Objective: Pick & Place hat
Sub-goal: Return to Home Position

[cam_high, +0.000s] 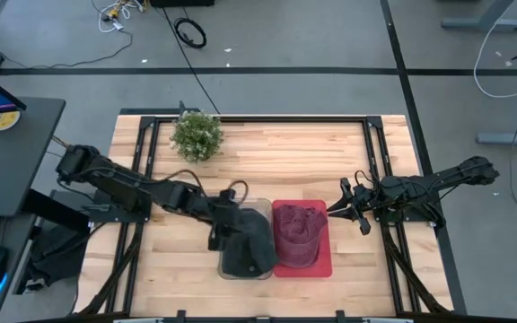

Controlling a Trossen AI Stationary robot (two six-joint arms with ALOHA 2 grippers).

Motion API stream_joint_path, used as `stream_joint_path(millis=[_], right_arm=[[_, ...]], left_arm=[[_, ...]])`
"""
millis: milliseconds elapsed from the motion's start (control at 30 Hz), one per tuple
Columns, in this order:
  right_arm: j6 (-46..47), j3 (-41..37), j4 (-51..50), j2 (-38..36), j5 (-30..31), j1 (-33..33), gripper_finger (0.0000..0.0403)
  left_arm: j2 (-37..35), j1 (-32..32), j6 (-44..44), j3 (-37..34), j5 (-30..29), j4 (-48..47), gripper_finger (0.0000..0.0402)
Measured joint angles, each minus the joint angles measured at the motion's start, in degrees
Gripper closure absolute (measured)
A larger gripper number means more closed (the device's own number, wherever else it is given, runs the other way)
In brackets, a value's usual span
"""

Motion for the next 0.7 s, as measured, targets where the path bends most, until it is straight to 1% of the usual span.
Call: stream_joint_path(millis=[100,367,467,533,633,700], right_arm=[[0.00,0.00,-0.07,-0.01,0.01,-0.02,0.0334],[0.00,0.00,-0.02,0.00,0.00,-0.01,0.0334],[0.00,0.00,-0.01,0.00,0.01,-0.01,0.0334],[-0.01,0.00,-0.01,0.00,0.01,0.00,0.0334],[0.01,0.00,0.00,-0.02,0.02,-0.01,0.0334],[0.00,0.01,0.00,-0.01,0.00,-0.01,0.0334]], left_arm=[[-5.46,2.51,0.15,-7.67,1.92,5.86,0.0266],[-21.78,6.86,1.34,-26.78,1.90,24.50,0.0266],[-27.84,7.52,2.09,-31.93,0.05,27.07,0.0266],[-31.57,7.63,1.77,-34.70,-2.29,27.21,0.0266],[-35.21,7.63,-0.83,-37.77,-5.10,27.20,0.0266],[-36.37,7.63,-2.80,-39.11,-5.56,27.26,0.0266]])
